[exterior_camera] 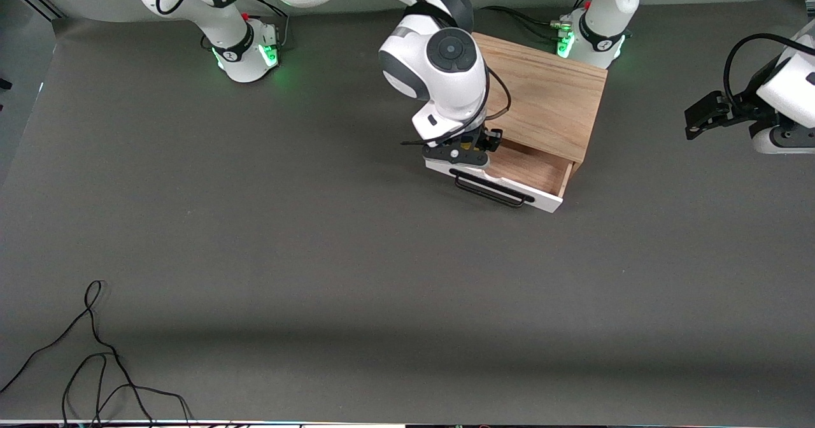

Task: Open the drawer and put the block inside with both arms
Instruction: 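Carry the yellow cube with the right gripper over the open drawer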

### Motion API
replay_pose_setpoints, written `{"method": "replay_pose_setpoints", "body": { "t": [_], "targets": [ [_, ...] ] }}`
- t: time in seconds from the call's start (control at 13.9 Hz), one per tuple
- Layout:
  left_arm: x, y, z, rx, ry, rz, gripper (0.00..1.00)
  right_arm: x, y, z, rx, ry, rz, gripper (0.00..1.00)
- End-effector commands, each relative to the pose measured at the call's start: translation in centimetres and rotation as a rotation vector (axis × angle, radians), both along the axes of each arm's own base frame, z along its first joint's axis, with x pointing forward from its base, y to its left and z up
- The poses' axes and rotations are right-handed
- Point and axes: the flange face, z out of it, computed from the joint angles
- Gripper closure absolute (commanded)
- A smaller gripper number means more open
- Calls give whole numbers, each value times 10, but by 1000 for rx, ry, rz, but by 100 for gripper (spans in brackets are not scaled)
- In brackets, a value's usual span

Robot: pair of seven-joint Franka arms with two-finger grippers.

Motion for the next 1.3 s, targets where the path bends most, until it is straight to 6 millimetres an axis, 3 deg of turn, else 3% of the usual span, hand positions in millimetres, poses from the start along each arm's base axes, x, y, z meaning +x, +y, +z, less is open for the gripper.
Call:
{"method": "replay_pose_setpoints", "body": {
  "t": [0.0,0.79,0.94,1.08,1.15,1.22],
  "targets": [
    [-7,2,3,3,-14,-14,0,-8,15,-10,-2,-12,-38,73],
    [-4,6,0,2,-9,-5,0,-22,24,-53,-68,-8,-51,72],
    [-4,6,1,2,-10,-5,0,-21,23,-55,-70,-10,-53,64],
    [-4,6,0,2,-9,-7,0,-22,24,-58,-73,-8,-50,63],
    [-4,6,0,2,-7,-7,0,-21,24,-58,-76,-11,-50,48],
    [-4,6,0,2,-7,-7,0,-21,23,-58,-77,-12,-56,14]
  ]
}}
